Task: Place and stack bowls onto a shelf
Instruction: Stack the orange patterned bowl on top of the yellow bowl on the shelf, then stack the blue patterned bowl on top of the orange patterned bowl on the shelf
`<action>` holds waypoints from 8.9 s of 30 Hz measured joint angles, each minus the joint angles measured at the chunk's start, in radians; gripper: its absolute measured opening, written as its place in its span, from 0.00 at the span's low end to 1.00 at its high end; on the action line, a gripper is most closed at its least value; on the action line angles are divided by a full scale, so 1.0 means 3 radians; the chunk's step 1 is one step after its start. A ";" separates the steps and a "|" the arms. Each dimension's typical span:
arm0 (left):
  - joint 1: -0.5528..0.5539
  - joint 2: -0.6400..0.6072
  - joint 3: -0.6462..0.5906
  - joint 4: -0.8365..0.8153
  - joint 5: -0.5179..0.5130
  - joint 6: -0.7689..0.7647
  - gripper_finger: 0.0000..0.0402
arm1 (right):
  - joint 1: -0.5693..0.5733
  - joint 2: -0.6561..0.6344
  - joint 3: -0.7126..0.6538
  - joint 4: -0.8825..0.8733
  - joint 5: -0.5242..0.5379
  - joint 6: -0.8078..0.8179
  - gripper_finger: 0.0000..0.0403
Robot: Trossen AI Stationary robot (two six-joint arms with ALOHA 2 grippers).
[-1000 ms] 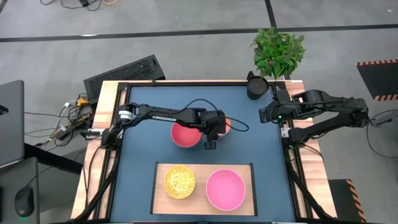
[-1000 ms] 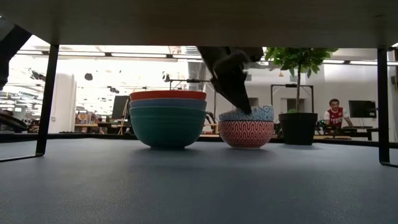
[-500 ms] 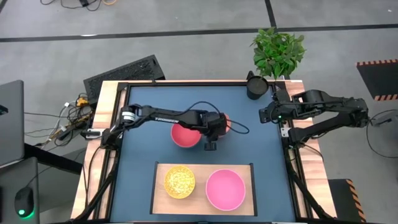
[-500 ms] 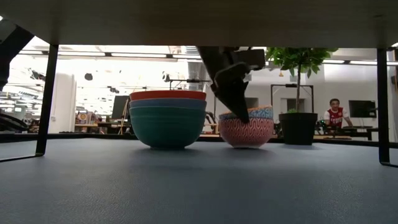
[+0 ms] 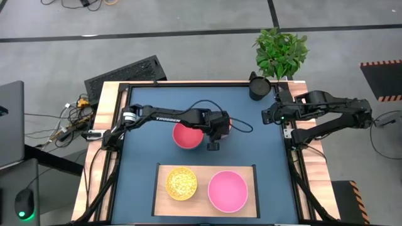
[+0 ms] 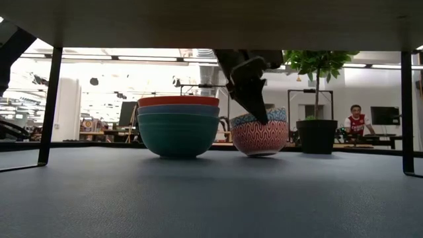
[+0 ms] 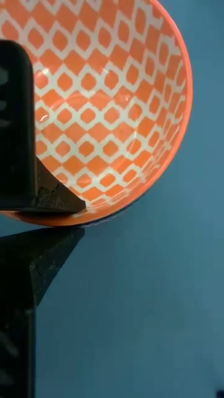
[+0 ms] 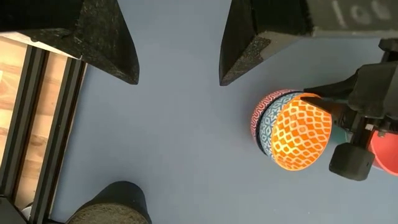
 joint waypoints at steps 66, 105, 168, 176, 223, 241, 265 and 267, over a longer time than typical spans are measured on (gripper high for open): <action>-0.0364 -0.0340 0.1844 -0.2063 -0.0411 -0.0380 0.00 | -0.0003 0.0001 0.0000 0.0037 0.0097 -0.0351 0.62; -0.2333 -0.1031 0.1842 -0.2858 -0.0742 -0.1708 0.00 | -0.0001 0.0000 0.0000 0.0075 0.0097 -0.0638 0.62; -0.2589 -0.0528 0.1833 -0.2885 -0.0645 -0.1806 0.00 | -0.0005 0.0001 0.0000 0.0074 0.0095 -0.0700 0.62; -0.2572 -0.0526 0.1833 -0.2965 -0.0726 -0.1855 0.00 | -0.0005 0.0000 0.0000 0.0075 0.0097 -0.0719 0.62; -0.2554 -0.0443 0.1834 -0.2781 -0.0655 -0.1690 0.12 | -0.0005 0.0000 0.0001 0.0072 0.0095 -0.0727 0.62; -0.2554 -0.0478 0.1842 -0.2893 -0.0549 -0.2052 0.29 | -0.0005 0.0000 0.0001 0.0071 0.0095 -0.0735 0.62; -0.2234 -0.1068 0.1844 -0.2618 -0.0820 -0.2009 0.29 | -0.0005 0.0001 0.0001 0.0077 0.0095 -0.0723 0.62; -0.2113 -0.1138 0.1844 -0.2618 -0.1086 -0.1800 0.29 | -0.0005 0.0000 0.0001 0.0086 0.0095 -0.0722 0.62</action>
